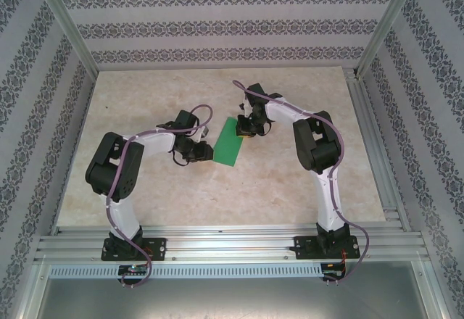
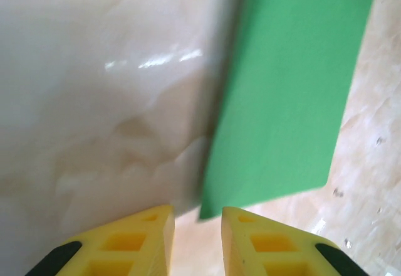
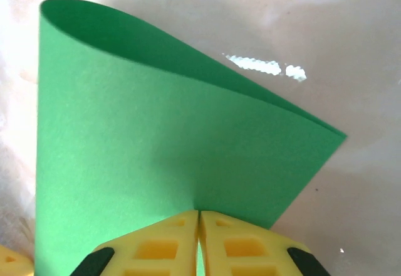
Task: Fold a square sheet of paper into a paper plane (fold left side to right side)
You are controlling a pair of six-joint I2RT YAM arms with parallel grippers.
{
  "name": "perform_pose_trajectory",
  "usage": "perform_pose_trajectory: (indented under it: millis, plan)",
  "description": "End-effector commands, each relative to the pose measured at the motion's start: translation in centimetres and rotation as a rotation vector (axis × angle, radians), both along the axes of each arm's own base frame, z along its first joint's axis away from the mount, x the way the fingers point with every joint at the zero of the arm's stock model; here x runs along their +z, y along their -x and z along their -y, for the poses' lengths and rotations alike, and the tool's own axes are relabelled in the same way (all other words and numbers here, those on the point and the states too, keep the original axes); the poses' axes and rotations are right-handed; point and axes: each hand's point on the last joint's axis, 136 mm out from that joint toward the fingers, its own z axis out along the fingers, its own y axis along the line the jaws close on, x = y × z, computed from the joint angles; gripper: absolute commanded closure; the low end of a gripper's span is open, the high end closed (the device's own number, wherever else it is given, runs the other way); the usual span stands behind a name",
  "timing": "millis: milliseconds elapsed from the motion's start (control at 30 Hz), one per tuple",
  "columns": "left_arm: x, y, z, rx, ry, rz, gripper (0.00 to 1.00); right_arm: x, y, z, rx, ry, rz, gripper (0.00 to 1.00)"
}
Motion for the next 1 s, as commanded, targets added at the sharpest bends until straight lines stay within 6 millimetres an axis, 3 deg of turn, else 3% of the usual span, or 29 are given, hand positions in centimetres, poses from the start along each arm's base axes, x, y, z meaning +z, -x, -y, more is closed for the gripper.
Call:
perform_pose_trajectory:
  millis: [0,200,367,500,633,967]
  plan:
    - [1.8,0.5,-1.5,0.019,0.000,0.003,0.72,-3.2,0.7,2.2,-0.008,0.118,-0.046,0.89]
    - [5.2,-1.7,-0.4,0.033,0.070,0.076,0.73,-3.2,0.7,2.2,-0.004,0.117,-0.046,0.89]
    - [6.2,-3.7,2.1,0.010,0.155,0.090,0.78,-3.2,0.8,2.1,-0.003,0.117,-0.046,0.89]
    - [4.8,-4.2,4.3,-0.027,0.168,0.061,0.80,-3.1,0.8,2.1,-0.001,0.117,-0.045,0.89]
    - [3.2,-4.8,5.0,-0.017,0.173,0.039,0.81,-3.2,0.8,2.0,0.001,0.117,-0.046,0.89]
    - [-1.4,-3.8,3.0,0.006,0.032,-0.021,0.82,-2.9,0.8,1.5,0.009,0.093,-0.049,0.89]
